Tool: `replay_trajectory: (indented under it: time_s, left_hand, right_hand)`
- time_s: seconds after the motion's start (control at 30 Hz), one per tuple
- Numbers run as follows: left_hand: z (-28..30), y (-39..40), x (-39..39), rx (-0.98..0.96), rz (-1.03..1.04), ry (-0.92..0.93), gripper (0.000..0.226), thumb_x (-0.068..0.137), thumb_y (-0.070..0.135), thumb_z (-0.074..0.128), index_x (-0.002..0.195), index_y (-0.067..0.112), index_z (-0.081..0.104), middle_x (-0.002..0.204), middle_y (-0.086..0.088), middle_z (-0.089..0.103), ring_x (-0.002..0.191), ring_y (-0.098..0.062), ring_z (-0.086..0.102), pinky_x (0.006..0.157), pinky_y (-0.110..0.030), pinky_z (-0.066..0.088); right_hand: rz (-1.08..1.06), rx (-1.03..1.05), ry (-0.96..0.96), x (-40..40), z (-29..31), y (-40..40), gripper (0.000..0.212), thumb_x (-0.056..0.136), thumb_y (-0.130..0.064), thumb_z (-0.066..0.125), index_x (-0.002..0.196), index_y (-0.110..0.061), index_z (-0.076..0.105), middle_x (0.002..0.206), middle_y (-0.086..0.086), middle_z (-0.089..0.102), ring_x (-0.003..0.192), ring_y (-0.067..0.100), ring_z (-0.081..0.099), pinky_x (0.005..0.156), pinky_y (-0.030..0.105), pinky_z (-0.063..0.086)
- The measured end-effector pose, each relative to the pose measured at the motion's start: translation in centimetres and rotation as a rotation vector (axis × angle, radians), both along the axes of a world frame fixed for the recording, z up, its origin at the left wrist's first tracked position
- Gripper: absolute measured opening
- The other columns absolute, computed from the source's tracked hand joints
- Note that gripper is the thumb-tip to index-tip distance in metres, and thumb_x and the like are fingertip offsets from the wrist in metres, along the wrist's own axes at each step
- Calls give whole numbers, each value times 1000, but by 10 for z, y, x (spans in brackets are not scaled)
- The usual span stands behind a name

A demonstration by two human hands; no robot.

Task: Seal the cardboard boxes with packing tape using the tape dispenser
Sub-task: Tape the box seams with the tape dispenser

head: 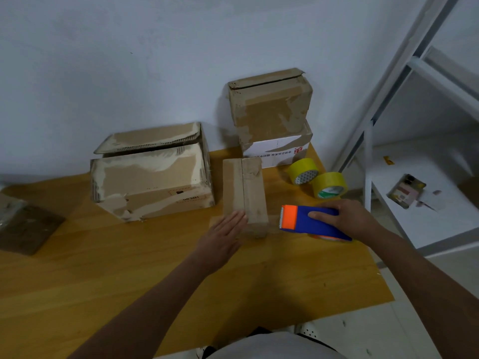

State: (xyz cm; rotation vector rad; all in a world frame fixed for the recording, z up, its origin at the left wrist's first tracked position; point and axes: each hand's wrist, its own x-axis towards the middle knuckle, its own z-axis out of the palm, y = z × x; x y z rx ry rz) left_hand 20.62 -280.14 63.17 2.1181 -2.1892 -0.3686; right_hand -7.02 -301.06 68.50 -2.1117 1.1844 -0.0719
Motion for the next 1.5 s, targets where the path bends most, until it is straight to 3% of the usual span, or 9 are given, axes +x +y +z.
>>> replay_trajectory:
  time_s: [0.13, 0.27, 0.4, 0.5, 0.7, 0.9, 1.13, 1.4, 1.5]
  left_hand:
    - [4, -2, 5, 24, -60, -85, 60, 107, 40, 27, 156, 21, -2, 162, 5, -10, 149, -8, -15, 118, -24, -14]
    - [17, -21, -9, -53, -26, -106, 55, 107, 39, 29, 156, 17, 21, 164, -1, 16, 151, -16, 14, 121, -31, 10]
    - [13, -37, -29, 0, -129, -98, 53, 108, 37, 23, 157, 22, 9, 165, 5, 1, 151, -10, -9, 122, -32, -7]
    - [6, -35, -23, 62, -152, -77, 54, 108, 39, 20, 158, 26, 3, 165, 9, -3, 150, -7, -12, 123, -33, -3]
    - [26, -68, -22, -40, -159, -2, 46, 107, 38, 28, 147, 21, 43, 155, 1, 40, 143, -15, 31, 117, -30, 20]
    - [7, -90, -28, 92, -18, -37, 52, 104, 52, 13, 155, 42, 10, 165, 13, -5, 150, -13, -18, 119, -45, -13]
    - [-7, -88, -22, 31, -46, -93, 67, 93, 63, -12, 155, 42, 3, 165, 11, -6, 149, -14, -22, 117, -45, -16]
    - [-4, -87, -22, 33, -55, -92, 63, 96, 61, -3, 155, 42, 7, 165, 13, -6, 149, -14, -21, 118, -46, -14]
    - [-4, -87, -21, 30, -66, -64, 63, 97, 61, -4, 156, 41, 9, 165, 13, -6, 149, -14, -21, 118, -46, -12]
  right_hand:
    - [11, 22, -7, -3, 2, 1, 43, 82, -58, 63, 116, -32, 67, 96, -9, 65, 78, 1, 59, 61, 18, 47]
    - [-19, 25, -39, -4, -1, 6, 39, 82, -55, 64, 112, -32, 69, 87, -17, 60, 76, -1, 59, 61, 17, 46]
    - [-30, 10, -39, -3, -3, 8, 40, 82, -57, 64, 113, -32, 70, 85, -18, 60, 75, -1, 58, 62, 20, 48]
    - [-31, 12, -38, -6, -3, 7, 39, 81, -60, 64, 110, -35, 70, 85, -18, 62, 76, 0, 60, 68, 27, 55]
    - [-36, -2, -56, -9, -4, 13, 39, 80, -65, 61, 108, -40, 69, 81, -22, 60, 77, -1, 60, 65, 22, 51]
    - [-14, -8, -41, -12, -1, 14, 36, 84, -60, 61, 114, -39, 67, 82, -26, 56, 76, -6, 56, 61, 15, 44]
    - [28, 22, -69, -26, 5, 17, 49, 83, -59, 60, 126, -36, 61, 100, -18, 62, 79, -11, 56, 61, 9, 44]
    - [-29, 19, 3, -62, 1, 10, 67, 74, -69, 52, 130, -34, 59, 113, -1, 68, 92, 10, 65, 78, 30, 57]
    - [-32, -69, 10, -60, -3, 10, 59, 80, -66, 55, 129, -34, 60, 111, -1, 70, 88, 8, 64, 73, 24, 54]
